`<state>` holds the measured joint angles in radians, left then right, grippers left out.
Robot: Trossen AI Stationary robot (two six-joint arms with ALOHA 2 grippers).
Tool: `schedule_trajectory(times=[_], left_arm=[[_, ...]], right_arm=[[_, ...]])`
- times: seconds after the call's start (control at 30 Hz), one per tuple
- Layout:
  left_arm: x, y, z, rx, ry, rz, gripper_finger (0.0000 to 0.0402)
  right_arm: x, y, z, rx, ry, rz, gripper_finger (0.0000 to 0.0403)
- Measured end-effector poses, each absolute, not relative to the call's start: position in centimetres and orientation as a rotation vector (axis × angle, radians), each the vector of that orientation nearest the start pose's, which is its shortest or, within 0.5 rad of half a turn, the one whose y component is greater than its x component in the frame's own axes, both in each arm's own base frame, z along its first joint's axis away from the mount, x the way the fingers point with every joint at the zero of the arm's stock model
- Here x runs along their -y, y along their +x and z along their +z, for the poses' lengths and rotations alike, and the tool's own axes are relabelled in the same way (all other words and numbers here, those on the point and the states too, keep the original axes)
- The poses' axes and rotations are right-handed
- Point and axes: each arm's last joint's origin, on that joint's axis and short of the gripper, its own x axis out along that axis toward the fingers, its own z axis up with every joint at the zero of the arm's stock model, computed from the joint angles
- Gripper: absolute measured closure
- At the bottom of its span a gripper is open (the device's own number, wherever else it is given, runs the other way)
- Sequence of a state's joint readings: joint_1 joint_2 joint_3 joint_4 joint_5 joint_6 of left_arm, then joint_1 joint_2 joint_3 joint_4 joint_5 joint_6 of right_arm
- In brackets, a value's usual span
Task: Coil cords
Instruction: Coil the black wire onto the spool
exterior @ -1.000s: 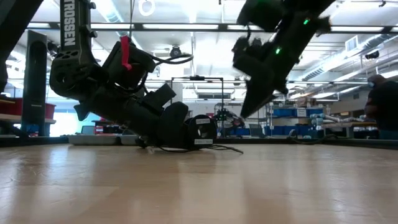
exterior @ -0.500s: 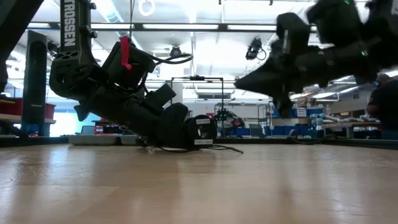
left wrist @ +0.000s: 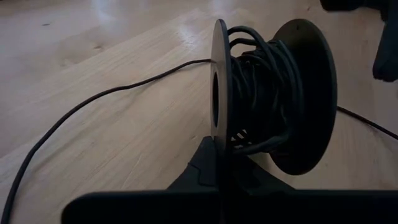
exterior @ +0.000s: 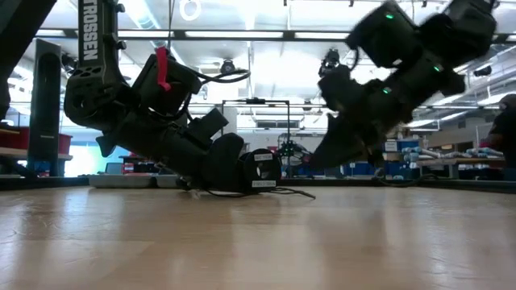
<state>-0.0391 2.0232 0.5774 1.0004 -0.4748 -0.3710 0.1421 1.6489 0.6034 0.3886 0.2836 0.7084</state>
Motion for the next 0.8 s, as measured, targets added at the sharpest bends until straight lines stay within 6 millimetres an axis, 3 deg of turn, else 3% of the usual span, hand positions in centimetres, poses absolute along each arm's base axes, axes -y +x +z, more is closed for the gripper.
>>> schedule_trajectory(times=[0.2,0.4,0.8], left_arm=[[-0.1,31.0,6.5,-0.347,-0.246,0.502,0.0402],[-0.1,31.0,6.5,-0.346,-0.246,0.503,0.0402],[-0.2,31.0,6.5,-0.343,-0.242,0.517,0.0402]], right_arm=[[-3.7,30.8,14.6,-0.612,0.409,-0.294,0.0389],[-4.0,31.9,16.1,-0.596,0.26,-0.2,0.0351],[-4.3,32.5,16.2,-0.663,0.206,-0.105,0.0263]])
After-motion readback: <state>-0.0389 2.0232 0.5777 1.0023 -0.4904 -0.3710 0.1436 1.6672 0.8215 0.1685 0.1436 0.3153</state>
